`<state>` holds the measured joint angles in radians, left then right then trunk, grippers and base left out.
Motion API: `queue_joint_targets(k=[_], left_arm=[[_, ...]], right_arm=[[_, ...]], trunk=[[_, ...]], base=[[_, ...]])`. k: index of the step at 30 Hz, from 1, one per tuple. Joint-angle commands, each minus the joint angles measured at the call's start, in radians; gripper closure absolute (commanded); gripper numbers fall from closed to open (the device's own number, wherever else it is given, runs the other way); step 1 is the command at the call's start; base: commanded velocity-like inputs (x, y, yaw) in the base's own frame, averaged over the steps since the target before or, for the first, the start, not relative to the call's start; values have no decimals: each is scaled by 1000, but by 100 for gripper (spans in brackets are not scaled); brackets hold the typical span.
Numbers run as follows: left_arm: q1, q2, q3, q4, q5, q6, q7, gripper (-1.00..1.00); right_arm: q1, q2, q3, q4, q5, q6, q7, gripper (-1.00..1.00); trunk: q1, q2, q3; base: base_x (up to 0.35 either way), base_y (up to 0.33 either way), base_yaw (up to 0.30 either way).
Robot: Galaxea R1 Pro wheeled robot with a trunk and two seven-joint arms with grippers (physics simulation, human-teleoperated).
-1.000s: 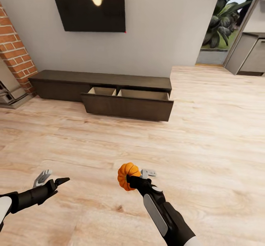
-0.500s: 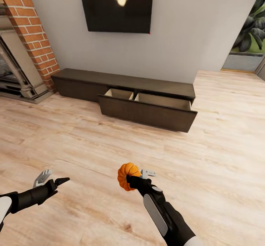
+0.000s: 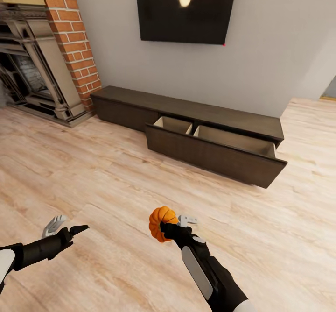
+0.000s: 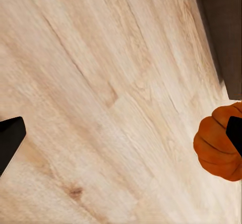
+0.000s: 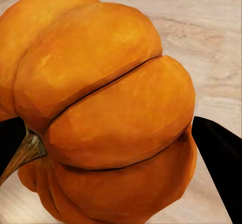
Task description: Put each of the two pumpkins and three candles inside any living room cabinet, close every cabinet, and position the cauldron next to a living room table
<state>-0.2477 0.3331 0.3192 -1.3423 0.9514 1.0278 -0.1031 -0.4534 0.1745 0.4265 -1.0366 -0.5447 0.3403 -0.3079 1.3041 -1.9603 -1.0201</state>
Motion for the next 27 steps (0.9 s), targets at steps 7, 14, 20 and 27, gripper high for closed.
queue_joint_targets(k=[7,14,20,27], left_arm=[[-1,0,1,0,-10,5,-10,-100],[-1,0,1,0,-10,5,-10,-100],[-1,0,1,0,-10,5,-10,-100],[-1,0,1,0,-10,5,-10,-100]], right_arm=[[-1,0,1,-2,-9,2,-8,100],[-1,0,19,-2,-8,2,-8,100],[-1,0,29,-2,-8,2,-8,100],[-1,0,29,-2,-8,2,-8,100]], trunk=[[0,0,-1],[0,0,-1],[0,0,-1],[0,0,-1]], base=[[331,2,290],[330,75,290],[330,92,290],[330,92,290]])
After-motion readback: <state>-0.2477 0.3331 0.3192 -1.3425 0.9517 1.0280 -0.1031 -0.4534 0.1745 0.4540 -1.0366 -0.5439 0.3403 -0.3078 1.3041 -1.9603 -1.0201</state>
